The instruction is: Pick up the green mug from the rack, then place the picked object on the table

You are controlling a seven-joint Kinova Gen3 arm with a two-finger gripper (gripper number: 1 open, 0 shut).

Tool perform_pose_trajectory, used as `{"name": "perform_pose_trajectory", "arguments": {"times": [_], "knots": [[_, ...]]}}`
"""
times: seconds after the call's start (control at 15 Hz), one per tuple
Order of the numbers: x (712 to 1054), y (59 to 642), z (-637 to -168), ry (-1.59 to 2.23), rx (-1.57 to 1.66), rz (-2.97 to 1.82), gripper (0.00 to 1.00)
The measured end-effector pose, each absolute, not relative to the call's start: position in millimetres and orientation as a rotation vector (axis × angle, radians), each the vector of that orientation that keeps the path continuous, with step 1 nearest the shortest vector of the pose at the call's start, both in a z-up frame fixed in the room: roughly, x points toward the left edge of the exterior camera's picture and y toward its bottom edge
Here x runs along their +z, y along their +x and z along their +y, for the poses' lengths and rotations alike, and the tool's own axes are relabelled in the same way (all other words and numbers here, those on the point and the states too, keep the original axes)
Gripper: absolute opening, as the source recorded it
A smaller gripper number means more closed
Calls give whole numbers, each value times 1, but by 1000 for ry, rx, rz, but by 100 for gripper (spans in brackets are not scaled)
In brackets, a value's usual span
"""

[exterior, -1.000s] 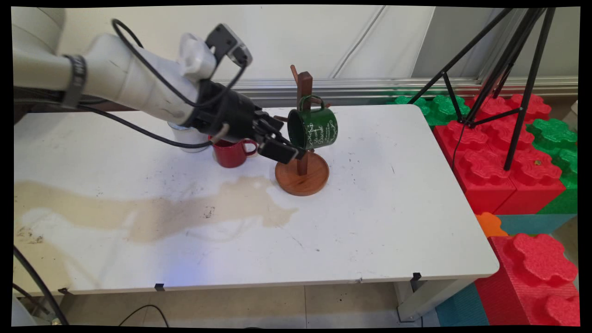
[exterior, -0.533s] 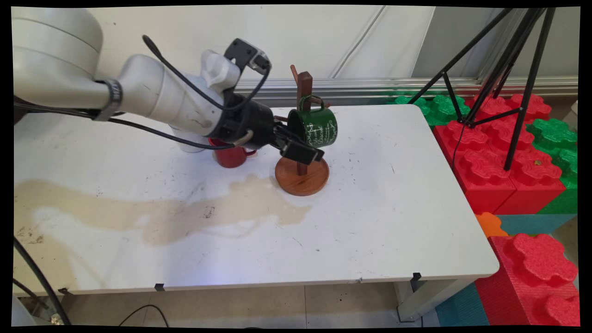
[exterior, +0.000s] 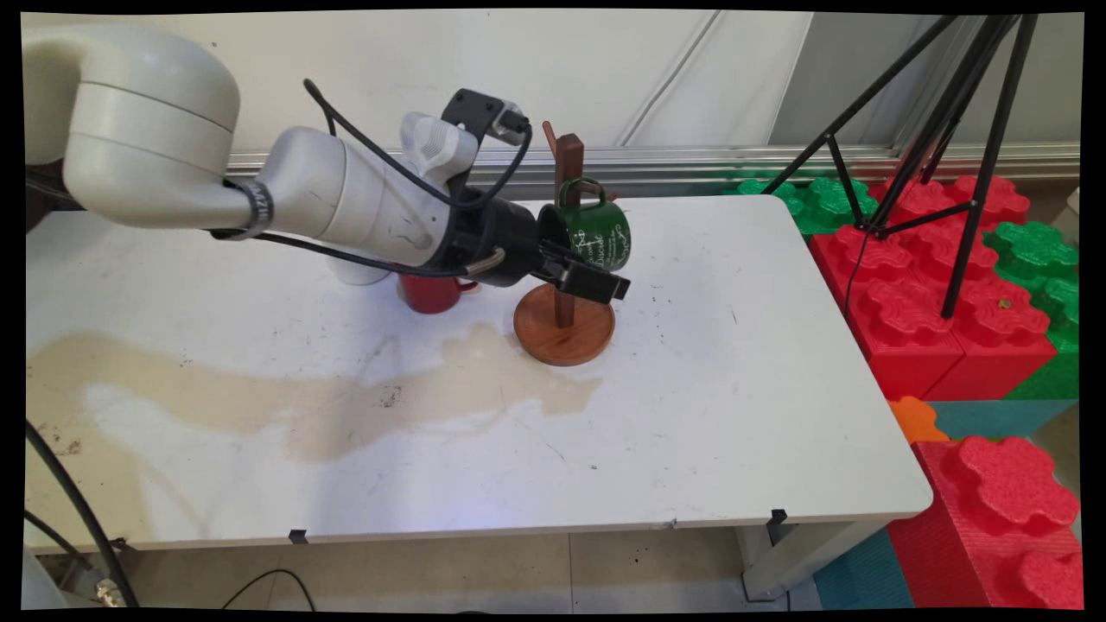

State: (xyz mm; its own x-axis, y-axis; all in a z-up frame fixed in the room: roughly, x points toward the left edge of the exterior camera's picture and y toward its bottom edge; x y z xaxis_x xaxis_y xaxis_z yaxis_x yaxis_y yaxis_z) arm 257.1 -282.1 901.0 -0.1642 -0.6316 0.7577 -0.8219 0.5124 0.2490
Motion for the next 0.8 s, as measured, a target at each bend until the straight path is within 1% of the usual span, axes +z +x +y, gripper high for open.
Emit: {"name": "perform_pose_trajectory", "arguments": {"times": [0.07, 0.13, 0.8], "knots": [[900, 256, -283, 1206, 274, -1874, 100], [899, 254, -283, 1213, 273, -1865, 0], [903, 256, -274, 1232, 297, -1837, 0]]}}
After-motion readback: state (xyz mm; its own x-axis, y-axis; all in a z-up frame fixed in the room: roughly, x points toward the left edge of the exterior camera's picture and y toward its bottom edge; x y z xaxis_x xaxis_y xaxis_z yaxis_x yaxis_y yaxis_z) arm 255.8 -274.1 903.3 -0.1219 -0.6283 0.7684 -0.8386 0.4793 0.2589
